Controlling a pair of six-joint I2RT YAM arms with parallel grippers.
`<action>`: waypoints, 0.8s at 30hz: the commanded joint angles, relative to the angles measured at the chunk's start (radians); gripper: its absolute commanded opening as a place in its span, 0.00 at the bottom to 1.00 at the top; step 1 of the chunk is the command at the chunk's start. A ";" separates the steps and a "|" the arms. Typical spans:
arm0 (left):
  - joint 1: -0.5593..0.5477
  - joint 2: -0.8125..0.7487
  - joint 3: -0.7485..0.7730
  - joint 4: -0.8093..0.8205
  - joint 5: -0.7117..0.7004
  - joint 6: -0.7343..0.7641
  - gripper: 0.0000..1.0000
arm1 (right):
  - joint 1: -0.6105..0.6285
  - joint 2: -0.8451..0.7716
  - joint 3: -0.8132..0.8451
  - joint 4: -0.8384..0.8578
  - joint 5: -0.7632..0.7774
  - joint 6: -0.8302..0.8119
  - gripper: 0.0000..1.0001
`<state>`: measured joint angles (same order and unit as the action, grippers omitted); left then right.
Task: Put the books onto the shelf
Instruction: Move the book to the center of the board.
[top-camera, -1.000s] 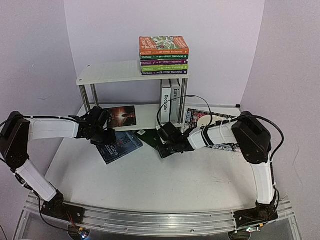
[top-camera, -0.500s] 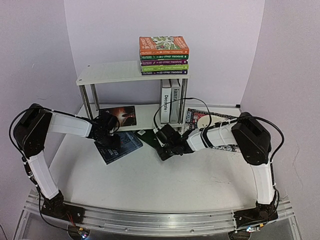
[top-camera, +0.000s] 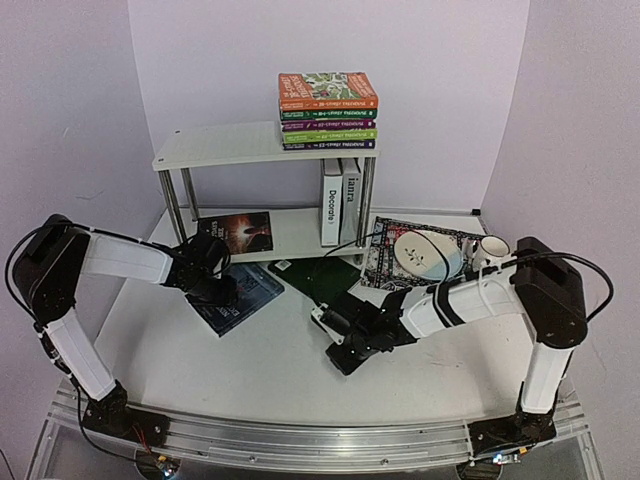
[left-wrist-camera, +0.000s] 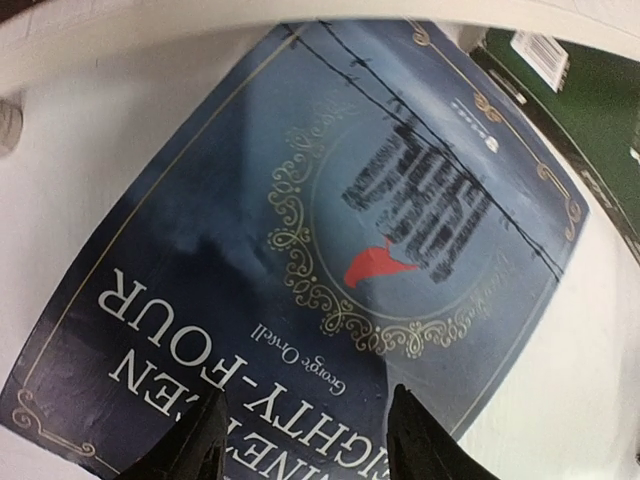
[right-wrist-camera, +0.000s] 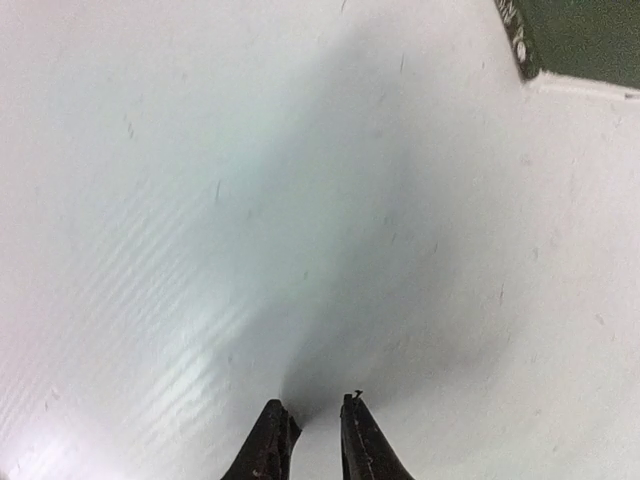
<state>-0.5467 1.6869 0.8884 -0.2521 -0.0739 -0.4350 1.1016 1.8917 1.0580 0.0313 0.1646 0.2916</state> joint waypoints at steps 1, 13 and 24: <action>-0.043 -0.030 -0.100 -0.119 0.142 -0.060 0.54 | -0.008 -0.078 0.001 -0.106 -0.044 0.035 0.22; -0.375 0.030 -0.094 -0.196 0.253 -0.091 0.51 | -0.058 0.007 0.180 0.058 -0.157 0.123 0.38; -0.344 -0.374 -0.070 -0.233 0.176 -0.215 0.62 | -0.095 -0.021 0.101 0.163 -0.202 0.278 0.45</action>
<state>-0.9322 1.4626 0.8074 -0.4317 0.1543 -0.5724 1.0125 1.8923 1.1918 0.1568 0.0182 0.4883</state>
